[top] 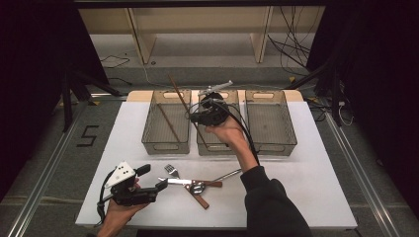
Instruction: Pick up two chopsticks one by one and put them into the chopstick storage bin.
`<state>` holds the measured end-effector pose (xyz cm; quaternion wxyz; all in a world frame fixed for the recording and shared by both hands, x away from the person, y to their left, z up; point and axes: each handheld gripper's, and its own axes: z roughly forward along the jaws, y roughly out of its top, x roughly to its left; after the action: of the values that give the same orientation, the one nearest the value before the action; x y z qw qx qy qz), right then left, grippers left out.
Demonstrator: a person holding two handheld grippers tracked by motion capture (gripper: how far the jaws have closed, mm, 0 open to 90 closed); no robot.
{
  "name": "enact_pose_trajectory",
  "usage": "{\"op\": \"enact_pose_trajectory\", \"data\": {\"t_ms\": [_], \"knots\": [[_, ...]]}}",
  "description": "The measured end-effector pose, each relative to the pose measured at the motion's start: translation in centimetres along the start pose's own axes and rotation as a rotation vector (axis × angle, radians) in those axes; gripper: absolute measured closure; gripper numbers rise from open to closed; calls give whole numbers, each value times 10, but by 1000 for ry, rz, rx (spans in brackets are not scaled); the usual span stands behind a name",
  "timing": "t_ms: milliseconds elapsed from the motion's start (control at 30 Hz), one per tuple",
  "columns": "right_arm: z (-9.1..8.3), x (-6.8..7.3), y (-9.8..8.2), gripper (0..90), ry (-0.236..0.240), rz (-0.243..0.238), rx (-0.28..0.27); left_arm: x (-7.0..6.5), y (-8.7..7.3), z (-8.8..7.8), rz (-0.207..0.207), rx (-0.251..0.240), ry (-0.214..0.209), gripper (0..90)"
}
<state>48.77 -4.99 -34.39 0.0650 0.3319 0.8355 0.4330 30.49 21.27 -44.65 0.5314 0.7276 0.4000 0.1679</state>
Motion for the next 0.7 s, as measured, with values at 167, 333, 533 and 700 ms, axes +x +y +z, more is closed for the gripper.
{"op": "enact_pose_trajectory", "data": {"t_ms": [167,333,533,700], "knots": [[7,0,8,857,-11,8,-4,0,0,0,-1,0,-2,146],[13,-1,15,857,-12,15,-5,0,0,0,-2,-2,-1,146],[20,0,22,857,-13,31,-9,0,0,0,-3,-3,-2,146],[27,0,27,857,-20,38,-10,-1,0,0,-3,-3,-3,146]]}}
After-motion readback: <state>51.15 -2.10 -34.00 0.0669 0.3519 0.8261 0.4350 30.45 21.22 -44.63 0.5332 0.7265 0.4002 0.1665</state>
